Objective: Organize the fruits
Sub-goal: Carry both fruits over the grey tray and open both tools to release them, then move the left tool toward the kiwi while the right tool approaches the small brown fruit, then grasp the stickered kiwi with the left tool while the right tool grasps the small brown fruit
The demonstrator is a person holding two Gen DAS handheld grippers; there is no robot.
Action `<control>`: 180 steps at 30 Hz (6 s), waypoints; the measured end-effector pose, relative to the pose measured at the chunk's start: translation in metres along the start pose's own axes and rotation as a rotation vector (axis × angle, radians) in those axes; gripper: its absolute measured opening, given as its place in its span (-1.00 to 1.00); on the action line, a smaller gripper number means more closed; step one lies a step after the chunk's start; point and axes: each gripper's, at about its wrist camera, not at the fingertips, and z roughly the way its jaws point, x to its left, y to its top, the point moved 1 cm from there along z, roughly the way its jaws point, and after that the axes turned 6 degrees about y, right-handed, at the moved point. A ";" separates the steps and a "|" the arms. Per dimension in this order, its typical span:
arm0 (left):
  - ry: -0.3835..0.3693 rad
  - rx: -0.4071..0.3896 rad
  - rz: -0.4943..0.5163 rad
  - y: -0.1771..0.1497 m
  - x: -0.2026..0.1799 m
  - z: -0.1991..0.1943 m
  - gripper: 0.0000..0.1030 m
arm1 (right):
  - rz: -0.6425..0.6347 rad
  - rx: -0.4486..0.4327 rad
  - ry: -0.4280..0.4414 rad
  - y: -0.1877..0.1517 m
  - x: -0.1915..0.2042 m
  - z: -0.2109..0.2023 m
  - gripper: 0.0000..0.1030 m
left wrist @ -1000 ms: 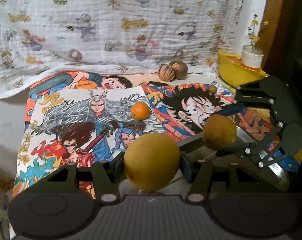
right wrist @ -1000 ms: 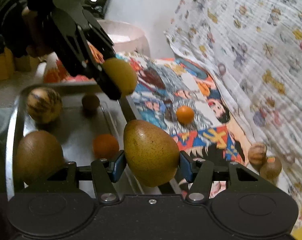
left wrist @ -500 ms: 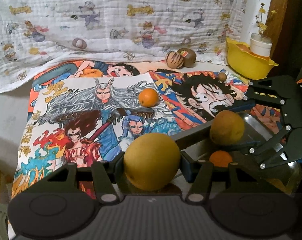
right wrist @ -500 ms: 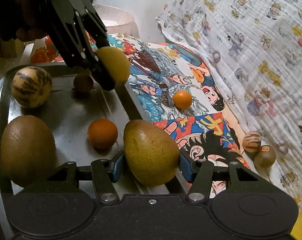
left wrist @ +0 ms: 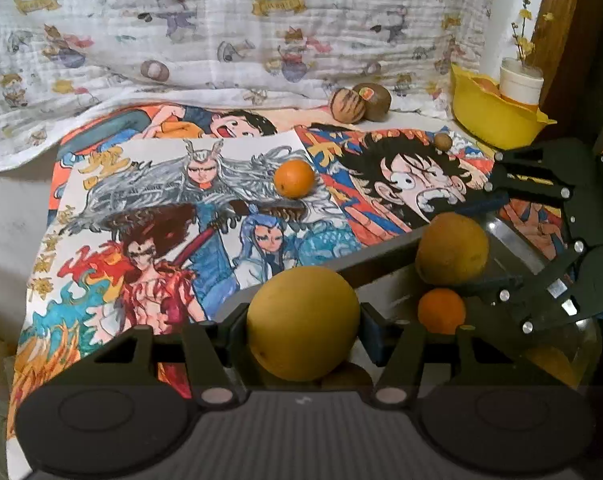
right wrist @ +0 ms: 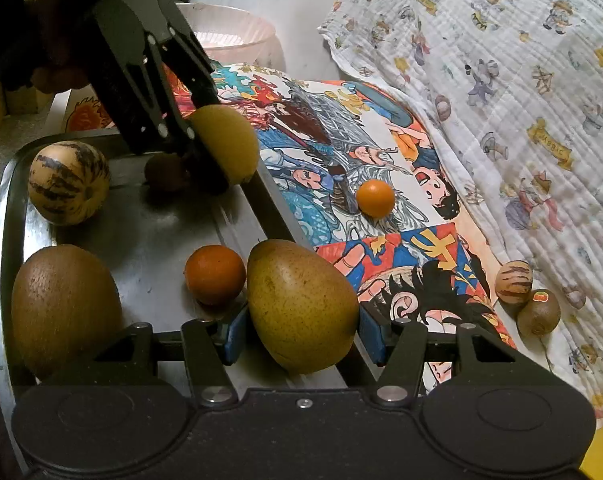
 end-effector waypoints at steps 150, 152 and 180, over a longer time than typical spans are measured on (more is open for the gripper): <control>-0.081 -0.154 0.480 0.219 -0.126 0.144 0.99 | 0.667 -0.035 -0.253 -0.090 -0.154 -0.030 0.82; -0.096 -0.158 0.505 0.222 -0.137 0.152 0.99 | 0.677 -0.034 -0.256 -0.091 -0.156 -0.027 0.74; -0.064 -0.150 0.399 0.224 -0.135 0.216 0.49 | 0.767 -0.037 -0.300 -0.106 -0.186 0.005 0.05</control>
